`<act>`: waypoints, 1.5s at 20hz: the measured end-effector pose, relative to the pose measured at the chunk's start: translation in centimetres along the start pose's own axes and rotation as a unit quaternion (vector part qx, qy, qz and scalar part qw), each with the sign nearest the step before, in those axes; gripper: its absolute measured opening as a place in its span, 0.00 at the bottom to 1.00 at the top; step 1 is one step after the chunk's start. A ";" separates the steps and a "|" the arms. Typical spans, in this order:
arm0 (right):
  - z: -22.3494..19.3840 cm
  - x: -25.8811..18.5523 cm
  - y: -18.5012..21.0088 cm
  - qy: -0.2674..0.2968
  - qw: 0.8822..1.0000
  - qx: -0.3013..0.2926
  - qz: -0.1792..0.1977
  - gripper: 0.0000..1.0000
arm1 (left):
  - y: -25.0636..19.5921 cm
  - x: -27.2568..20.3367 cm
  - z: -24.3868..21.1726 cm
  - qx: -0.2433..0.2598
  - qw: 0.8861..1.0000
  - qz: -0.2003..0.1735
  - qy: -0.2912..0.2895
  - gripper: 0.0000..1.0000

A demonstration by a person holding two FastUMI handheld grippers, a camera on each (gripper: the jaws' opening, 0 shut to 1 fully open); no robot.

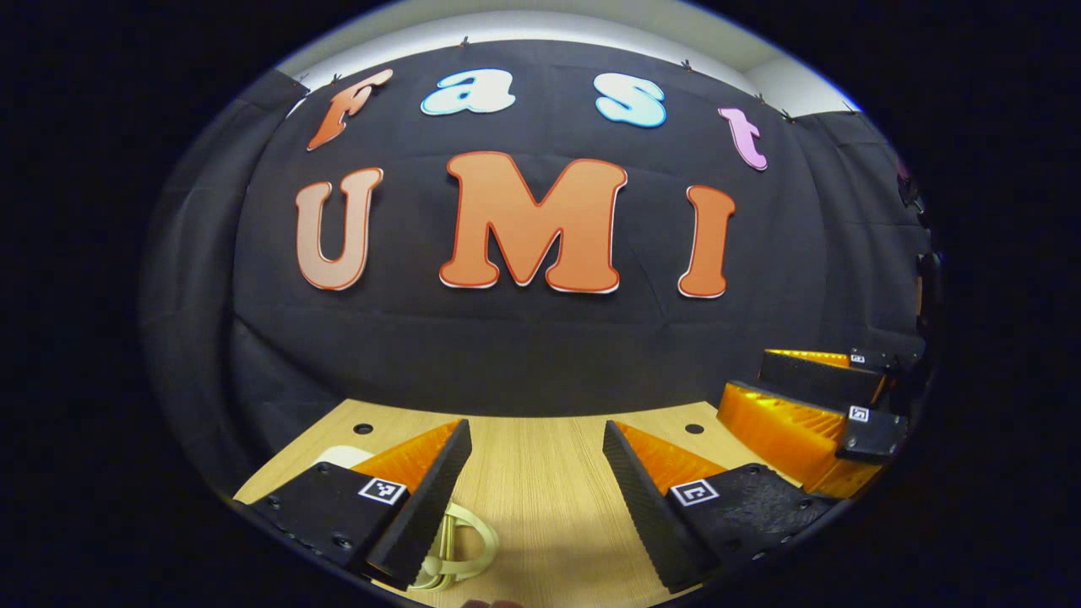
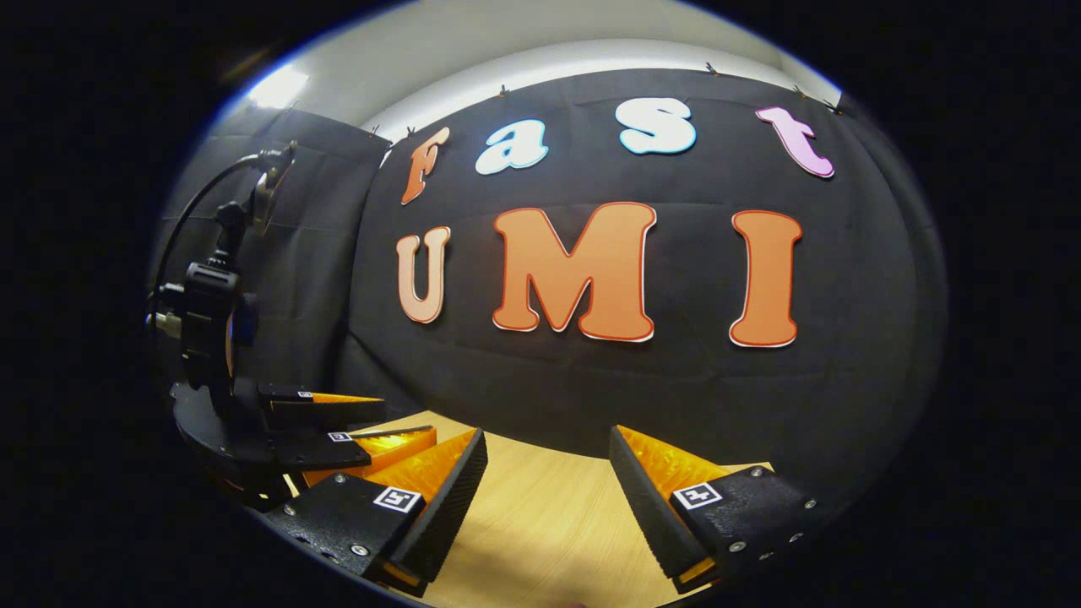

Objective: First open the suitcase, pack the skin care products into it, and then close the suitcase.

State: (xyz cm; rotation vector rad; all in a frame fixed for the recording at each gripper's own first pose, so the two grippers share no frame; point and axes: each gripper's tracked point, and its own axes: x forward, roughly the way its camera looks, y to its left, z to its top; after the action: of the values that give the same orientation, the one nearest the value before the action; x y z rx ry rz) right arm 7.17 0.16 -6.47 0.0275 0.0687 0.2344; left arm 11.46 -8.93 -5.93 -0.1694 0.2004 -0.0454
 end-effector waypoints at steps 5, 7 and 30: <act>1.8 0.0 0.0 -0.025 1.000 -0.003 0.004 0.93 | 0.1 -1.4 2.6 0.022 0.999 0.020 -0.041 0.97; 2.6 0.0 -0.3 -0.039 0.999 -0.008 0.000 0.93 | 0.0 -1.8 3.0 0.030 0.998 0.024 -0.047 0.97; 2.0 -1.3 -1.1 -0.039 0.999 -0.019 -0.007 0.93 | 0.1 -2.1 3.9 0.034 0.996 0.056 -0.065 0.98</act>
State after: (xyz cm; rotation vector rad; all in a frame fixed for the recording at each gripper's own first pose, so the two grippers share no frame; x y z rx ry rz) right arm 6.33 -1.28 -4.49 -0.0022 -0.0138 0.2204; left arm 10.22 -8.11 -1.79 -0.0919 0.0782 0.0706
